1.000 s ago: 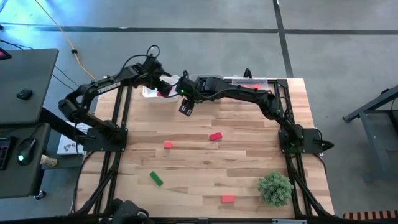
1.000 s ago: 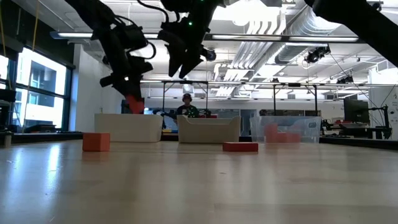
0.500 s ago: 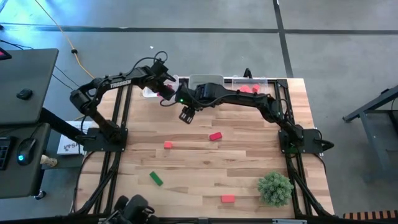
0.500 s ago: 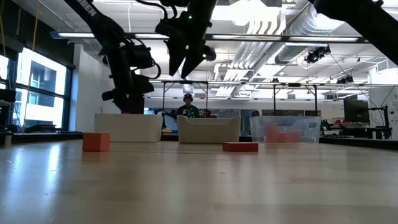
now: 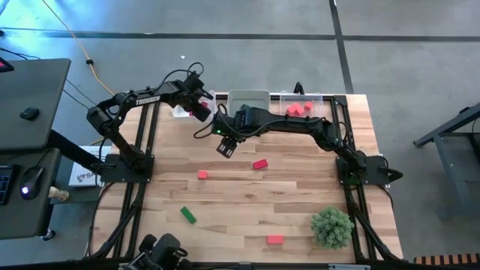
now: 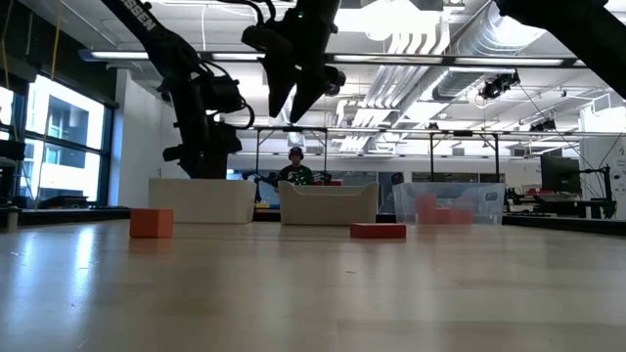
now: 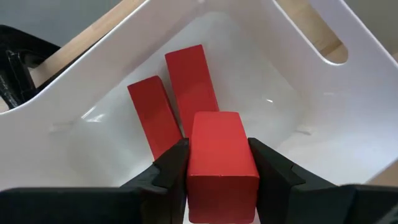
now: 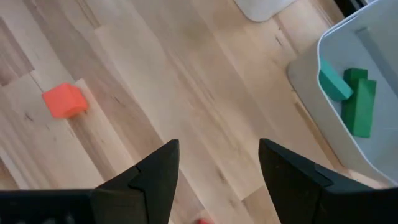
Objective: Sort & place blocks by color
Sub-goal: Put the top red block into the white bin, then put the top orange block into the transparent bin
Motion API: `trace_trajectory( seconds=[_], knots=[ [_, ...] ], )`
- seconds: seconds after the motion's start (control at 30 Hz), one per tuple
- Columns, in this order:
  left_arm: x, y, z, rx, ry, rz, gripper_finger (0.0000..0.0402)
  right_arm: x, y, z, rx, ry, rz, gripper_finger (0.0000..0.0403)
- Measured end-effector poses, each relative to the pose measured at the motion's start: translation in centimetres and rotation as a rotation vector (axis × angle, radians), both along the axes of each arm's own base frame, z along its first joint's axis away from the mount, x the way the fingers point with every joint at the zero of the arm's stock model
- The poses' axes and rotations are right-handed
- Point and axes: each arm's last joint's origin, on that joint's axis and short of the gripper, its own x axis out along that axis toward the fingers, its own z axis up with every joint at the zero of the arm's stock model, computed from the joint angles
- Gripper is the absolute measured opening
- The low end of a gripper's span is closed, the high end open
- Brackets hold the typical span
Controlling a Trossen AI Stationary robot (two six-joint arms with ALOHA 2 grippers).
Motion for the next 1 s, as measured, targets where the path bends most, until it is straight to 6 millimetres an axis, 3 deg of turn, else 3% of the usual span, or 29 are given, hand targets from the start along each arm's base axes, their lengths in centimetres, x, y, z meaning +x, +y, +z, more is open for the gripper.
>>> trace_trajectory(
  seconds=[0.6, 1.0],
  knots=[
    [-0.1, -0.2, 0.4, 0.011, 0.016, -0.029, 0.0199, 0.0, 1.0, -0.1, 0.032, -0.011, -0.047, 0.0209],
    [-1.0, -1.3, 3.9, 0.108, -0.041, -0.053, 0.02, 0.1, 1.5, -0.1, 0.109, -0.009, 0.015, 0.0209]
  ],
)
